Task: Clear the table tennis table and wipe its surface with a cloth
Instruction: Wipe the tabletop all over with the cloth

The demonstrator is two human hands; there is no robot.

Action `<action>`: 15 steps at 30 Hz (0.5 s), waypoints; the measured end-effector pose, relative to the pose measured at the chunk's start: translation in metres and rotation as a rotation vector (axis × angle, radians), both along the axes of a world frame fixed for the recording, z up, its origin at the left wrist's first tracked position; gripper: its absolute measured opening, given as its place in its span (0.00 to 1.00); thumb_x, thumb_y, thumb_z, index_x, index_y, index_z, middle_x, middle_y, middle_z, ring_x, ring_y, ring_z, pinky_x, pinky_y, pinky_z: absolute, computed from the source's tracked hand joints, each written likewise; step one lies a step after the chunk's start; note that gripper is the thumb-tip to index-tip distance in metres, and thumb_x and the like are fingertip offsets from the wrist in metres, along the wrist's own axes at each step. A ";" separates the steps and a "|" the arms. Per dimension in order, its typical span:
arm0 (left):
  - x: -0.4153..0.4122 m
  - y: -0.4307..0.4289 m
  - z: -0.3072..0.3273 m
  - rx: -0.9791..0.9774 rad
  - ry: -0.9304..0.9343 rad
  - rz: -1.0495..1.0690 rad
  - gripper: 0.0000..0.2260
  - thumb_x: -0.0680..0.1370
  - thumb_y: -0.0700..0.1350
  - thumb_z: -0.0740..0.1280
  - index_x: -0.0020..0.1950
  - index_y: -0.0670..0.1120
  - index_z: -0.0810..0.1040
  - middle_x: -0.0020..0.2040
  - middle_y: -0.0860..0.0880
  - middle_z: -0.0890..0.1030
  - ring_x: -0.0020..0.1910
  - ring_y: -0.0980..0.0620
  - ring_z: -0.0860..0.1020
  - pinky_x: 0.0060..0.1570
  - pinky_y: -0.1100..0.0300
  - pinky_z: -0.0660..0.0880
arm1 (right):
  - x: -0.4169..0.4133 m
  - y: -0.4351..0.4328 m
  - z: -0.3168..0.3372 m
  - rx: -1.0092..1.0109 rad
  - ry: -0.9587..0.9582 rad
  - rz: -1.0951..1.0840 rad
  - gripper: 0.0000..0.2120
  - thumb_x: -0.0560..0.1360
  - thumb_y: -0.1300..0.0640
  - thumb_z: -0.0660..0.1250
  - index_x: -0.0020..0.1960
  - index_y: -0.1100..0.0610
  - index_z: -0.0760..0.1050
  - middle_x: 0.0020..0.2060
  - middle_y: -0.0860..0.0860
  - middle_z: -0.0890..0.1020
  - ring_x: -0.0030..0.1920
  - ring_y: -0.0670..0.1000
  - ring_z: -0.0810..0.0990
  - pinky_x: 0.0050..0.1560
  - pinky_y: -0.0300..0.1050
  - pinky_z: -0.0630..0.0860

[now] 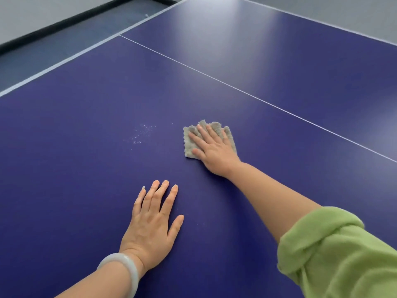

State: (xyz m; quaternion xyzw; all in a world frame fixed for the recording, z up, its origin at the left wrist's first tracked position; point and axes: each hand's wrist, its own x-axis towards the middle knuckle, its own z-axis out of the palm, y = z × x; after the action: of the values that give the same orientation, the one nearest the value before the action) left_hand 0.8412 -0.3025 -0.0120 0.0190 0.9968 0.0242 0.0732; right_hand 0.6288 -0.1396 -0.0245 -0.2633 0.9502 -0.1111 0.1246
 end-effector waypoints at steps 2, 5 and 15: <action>0.000 0.000 0.000 0.002 -0.006 -0.001 0.30 0.80 0.60 0.46 0.79 0.48 0.59 0.77 0.46 0.63 0.78 0.46 0.58 0.74 0.45 0.52 | -0.006 0.046 0.002 0.032 0.007 -0.184 0.25 0.83 0.41 0.45 0.79 0.39 0.45 0.80 0.43 0.42 0.79 0.48 0.38 0.71 0.54 0.27; -0.001 0.000 -0.001 0.007 -0.014 -0.002 0.30 0.80 0.61 0.45 0.79 0.48 0.59 0.77 0.46 0.63 0.78 0.45 0.57 0.74 0.44 0.52 | -0.008 0.117 0.007 0.071 -0.030 -0.719 0.26 0.84 0.43 0.45 0.80 0.42 0.45 0.80 0.46 0.41 0.79 0.50 0.38 0.74 0.61 0.31; -0.002 0.000 0.000 0.019 -0.019 -0.010 0.30 0.79 0.59 0.47 0.77 0.45 0.64 0.76 0.43 0.66 0.76 0.42 0.62 0.73 0.41 0.55 | 0.081 -0.037 0.005 0.019 -0.014 -0.174 0.27 0.83 0.40 0.44 0.80 0.40 0.43 0.80 0.45 0.40 0.78 0.49 0.32 0.75 0.58 0.30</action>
State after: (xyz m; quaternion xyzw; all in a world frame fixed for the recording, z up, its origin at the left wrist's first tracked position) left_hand 0.8391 -0.3023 -0.0118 0.0244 0.9957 0.0335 0.0826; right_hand 0.7097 -0.1766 -0.0193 -0.1779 0.9696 -0.1144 0.1233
